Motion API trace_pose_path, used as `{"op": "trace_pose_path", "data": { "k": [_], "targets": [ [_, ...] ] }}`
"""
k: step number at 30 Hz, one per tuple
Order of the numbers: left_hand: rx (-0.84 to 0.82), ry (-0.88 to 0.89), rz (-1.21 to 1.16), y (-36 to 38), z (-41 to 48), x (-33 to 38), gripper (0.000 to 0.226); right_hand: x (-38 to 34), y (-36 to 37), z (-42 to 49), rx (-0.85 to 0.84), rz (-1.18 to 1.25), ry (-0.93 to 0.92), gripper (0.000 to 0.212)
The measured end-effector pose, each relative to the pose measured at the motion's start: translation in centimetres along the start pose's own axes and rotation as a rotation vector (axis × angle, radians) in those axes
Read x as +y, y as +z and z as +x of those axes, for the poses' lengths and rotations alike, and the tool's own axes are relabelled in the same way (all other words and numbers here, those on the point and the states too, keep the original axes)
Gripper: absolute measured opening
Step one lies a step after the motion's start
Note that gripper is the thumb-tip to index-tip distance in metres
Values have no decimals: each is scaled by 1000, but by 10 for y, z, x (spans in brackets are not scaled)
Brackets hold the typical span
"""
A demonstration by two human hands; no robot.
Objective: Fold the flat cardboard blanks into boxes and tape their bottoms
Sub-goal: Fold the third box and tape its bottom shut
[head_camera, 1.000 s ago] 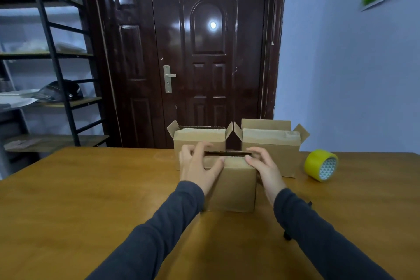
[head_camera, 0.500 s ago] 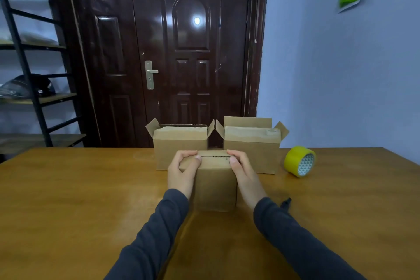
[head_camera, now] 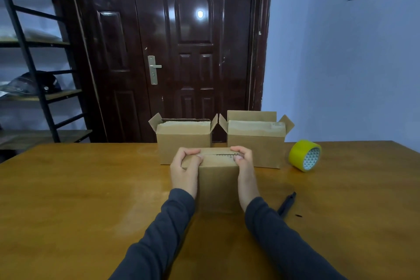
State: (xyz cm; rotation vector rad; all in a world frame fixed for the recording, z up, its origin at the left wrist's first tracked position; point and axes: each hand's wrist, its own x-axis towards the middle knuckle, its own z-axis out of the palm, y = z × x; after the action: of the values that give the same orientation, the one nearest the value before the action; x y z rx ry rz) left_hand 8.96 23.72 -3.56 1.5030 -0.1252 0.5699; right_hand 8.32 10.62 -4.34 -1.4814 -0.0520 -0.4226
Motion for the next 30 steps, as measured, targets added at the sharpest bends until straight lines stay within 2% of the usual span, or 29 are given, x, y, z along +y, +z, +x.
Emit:
{"op": "trace_pose_path", "data": {
  "k": [6, 8, 12, 16, 26, 30],
  "targets": [
    [-4, 4, -3, 4, 4, -2, 10, 0, -3, 8, -20, -66, -19, 29],
    [-3, 6, -8, 5, 3, 0, 15, -1, -2, 5, -5, -48, -17, 27],
    [-27, 14, 8, -5, -3, 2, 6, -3, 1, -7, 9, 36, 5, 31],
    [-40, 35, 2, -18, -1, -1, 8, -3, 9, -15, -1, 68, 18, 31],
    [8, 119, 100, -24, 11, -10, 14, 3, 24, -13, 44, 32, -66, 26],
    [19, 126, 85, -17, 8, -11, 15, 2, 17, -12, 31, 25, -47, 25]
  ]
}}
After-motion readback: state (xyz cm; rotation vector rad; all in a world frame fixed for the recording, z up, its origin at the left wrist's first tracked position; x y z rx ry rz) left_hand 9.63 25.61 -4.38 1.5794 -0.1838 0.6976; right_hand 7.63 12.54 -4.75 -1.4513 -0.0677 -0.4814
